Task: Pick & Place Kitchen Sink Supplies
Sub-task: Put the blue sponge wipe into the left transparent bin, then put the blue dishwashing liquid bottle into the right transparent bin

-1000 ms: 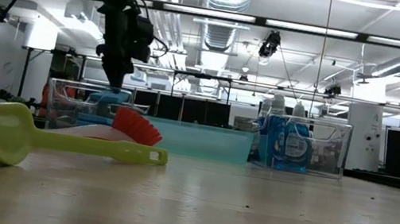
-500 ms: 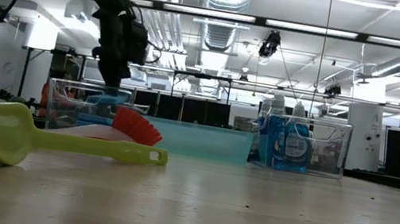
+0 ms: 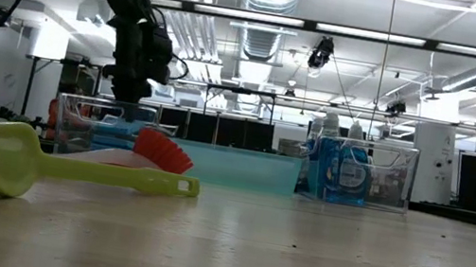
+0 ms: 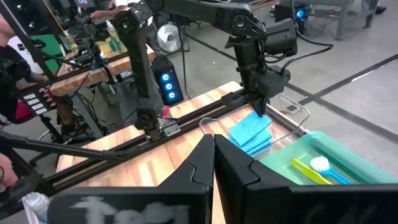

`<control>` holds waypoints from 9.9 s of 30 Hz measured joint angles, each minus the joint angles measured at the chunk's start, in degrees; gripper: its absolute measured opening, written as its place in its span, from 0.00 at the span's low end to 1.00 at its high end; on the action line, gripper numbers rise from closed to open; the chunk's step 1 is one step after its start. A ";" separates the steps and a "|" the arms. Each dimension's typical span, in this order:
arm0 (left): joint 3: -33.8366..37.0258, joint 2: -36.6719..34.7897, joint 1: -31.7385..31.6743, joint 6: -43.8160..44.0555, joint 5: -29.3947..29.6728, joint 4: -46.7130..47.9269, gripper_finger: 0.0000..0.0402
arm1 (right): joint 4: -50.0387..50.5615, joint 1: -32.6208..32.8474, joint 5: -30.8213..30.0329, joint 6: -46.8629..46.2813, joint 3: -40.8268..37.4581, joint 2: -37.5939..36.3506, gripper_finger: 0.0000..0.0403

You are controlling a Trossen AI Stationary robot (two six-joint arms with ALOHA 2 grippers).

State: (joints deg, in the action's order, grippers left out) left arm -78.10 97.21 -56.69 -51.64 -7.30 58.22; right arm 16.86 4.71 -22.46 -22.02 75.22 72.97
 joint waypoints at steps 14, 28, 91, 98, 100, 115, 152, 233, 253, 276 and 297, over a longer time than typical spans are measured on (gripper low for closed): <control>3.40 0.00 0.03 1.67 -2.33 -2.42 0.00 | 0.04 -0.04 -0.17 1.45 -0.02 0.00 0.02; 3.44 0.42 0.39 2.24 -2.20 -4.23 0.01 | 0.07 -0.11 -0.15 1.69 -0.37 0.00 0.02; 1.63 -43.27 77.02 88.20 -2.27 14.42 0.61 | -1.31 -0.11 -0.04 -3.47 -0.57 0.00 0.02; 3.21 -39.41 98.73 104.44 6.35 14.46 0.61 | -1.31 0.11 0.02 -3.98 -0.57 0.00 0.02; 3.63 -38.04 103.95 108.49 9.73 14.39 0.61 | -1.35 0.28 0.04 -3.98 -0.57 0.00 0.02; 10.58 -24.31 121.70 130.14 25.71 1.26 0.61 | -4.21 0.28 3.29 0.29 -0.57 -0.04 0.02; 19.40 -10.14 122.01 135.85 32.51 -17.73 0.63 | -5.75 0.39 6.18 -0.06 -0.57 -0.02 0.02; 19.42 -32.74 76.44 109.09 8.71 -40.22 0.32 | -34.67 0.66 35.64 -24.44 -0.55 24.12 0.54; 19.42 -32.63 74.89 108.98 6.62 -40.39 0.32 | -39.69 0.50 36.06 -25.81 -0.55 26.67 0.54; 19.42 -32.13 72.77 110.01 4.80 -42.49 0.32 | -39.89 -0.11 35.36 -27.27 -0.55 26.64 0.53; 19.42 -30.91 72.29 110.78 2.98 -44.59 0.36 | -39.60 -0.28 35.85 -27.14 -0.55 26.56 0.31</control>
State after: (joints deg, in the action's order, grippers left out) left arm -58.67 66.30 15.59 59.13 -4.32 13.63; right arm -22.74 4.43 13.39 -49.16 74.67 99.53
